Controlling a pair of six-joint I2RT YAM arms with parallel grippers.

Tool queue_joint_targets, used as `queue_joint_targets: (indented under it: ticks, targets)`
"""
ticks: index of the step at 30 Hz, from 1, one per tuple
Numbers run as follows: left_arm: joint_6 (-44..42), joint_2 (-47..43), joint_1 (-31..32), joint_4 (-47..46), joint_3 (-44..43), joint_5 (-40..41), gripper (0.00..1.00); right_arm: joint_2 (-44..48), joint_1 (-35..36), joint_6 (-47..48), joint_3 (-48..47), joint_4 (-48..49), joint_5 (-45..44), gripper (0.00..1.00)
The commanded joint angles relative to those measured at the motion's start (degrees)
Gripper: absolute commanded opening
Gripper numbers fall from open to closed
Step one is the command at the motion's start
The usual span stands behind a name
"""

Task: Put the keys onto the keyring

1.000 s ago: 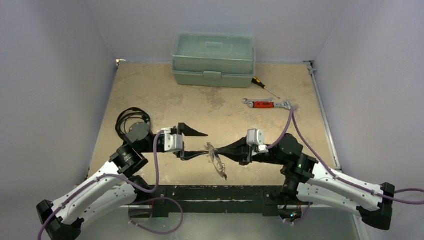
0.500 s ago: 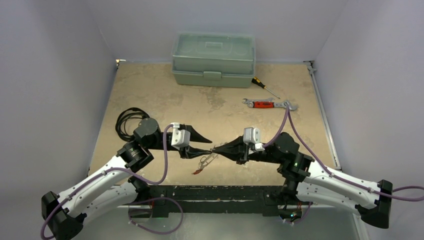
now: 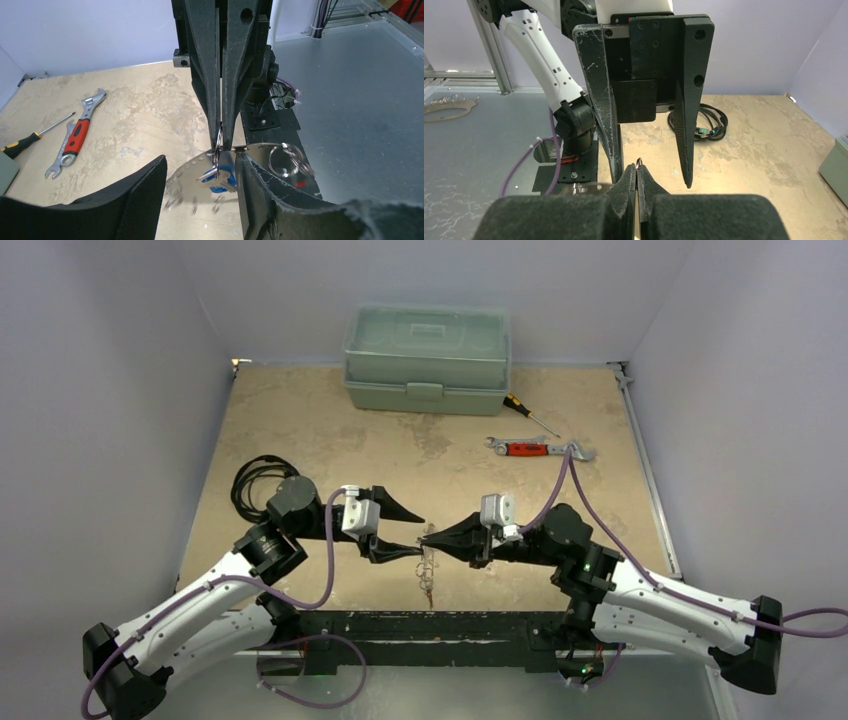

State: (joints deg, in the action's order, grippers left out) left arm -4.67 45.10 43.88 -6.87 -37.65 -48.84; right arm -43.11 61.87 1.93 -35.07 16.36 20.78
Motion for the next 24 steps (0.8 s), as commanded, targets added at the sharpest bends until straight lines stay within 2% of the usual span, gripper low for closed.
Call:
queue_joint_targets:
  ticks: [1,2,12,15,19,20,24]
  targets:
    - [1.33,-0.80,-0.13,-2.75,-1.34,-0.49,0.51,-0.16,0.01,0.18,0.00,4.02,0.23,0.00]
    - [1.40,-0.73,-0.18,-2.73,-1.49,-0.51,0.49,-0.16,0.01,0.18,0.00,4.03,0.23,0.00]
    - [0.68,1.16,-0.18,-1.14,-2.40,-0.63,0.00,0.47,0.01,0.10,0.05,4.10,0.47,0.00]
    - [-1.04,0.77,-0.14,0.50,-2.84,-0.34,0.00,0.44,0.01,-0.07,0.17,4.16,0.54,0.00]
    - [-3.83,0.01,-0.15,3.10,-2.81,4.53,0.00,0.40,-0.04,-0.10,-0.75,2.41,-2.25,0.00]
    - [-4.50,0.00,-0.18,3.75,-2.86,5.72,0.00,0.43,0.00,-0.01,-1.52,1.05,-3.51,0.07]
    - [-6.80,0.71,-0.15,6.48,-3.95,8.21,0.00,0.73,0.01,0.89,-4.86,-4.92,-6.97,0.45]
